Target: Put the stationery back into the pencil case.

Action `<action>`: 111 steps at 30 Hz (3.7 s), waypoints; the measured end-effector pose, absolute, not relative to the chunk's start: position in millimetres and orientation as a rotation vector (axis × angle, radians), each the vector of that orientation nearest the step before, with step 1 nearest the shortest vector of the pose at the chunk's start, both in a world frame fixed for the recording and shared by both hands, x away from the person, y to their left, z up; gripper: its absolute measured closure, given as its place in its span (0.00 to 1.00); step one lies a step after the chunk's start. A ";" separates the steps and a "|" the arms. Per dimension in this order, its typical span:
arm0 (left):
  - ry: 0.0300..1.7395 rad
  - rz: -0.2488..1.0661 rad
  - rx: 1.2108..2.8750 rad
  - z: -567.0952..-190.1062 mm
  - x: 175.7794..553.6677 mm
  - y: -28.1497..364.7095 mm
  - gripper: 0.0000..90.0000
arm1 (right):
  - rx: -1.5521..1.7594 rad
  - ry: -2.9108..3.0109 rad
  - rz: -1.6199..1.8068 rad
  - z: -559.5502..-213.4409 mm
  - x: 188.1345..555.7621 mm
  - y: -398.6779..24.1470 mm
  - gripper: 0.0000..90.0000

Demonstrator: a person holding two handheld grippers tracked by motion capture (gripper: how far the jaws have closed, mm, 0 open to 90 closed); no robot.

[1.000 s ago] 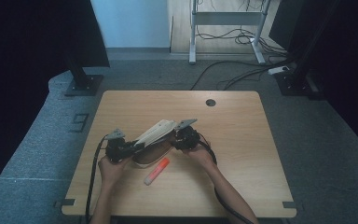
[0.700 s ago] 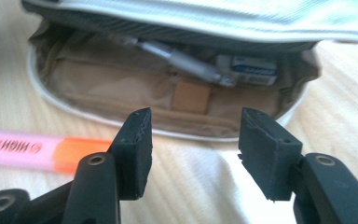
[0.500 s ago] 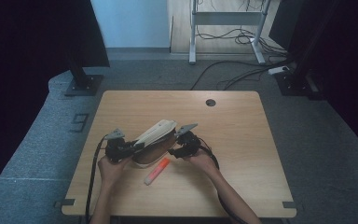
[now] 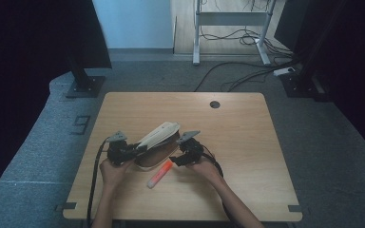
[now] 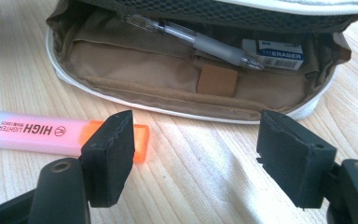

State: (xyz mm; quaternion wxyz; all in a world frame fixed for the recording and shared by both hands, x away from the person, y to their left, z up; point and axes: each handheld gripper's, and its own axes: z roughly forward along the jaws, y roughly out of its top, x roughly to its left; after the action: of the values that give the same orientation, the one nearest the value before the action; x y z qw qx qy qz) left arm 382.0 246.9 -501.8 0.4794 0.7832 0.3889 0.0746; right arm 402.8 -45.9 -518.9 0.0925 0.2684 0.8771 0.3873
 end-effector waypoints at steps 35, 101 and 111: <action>0.949 0.175 1.910 -501.7 382.2 247.8 0.81 | 0.762 2.582 1.093 -529.7 389.1 -1.8 0.16; 0.944 0.177 1.921 -502.1 381.7 246.6 0.80 | 0.663 2.745 1.192 -532.0 325.4 -47.4 0.20; 0.943 0.176 1.922 -502.3 381.8 246.7 0.80 | 0.546 2.796 1.127 -539.8 316.6 -32.6 0.28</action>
State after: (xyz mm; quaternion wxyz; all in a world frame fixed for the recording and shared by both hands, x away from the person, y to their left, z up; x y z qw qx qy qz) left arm 381.8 246.7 -502.3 0.4766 0.7867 0.3857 0.0722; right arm 316.6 -32.6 -539.8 0.0390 0.1782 0.9119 0.3676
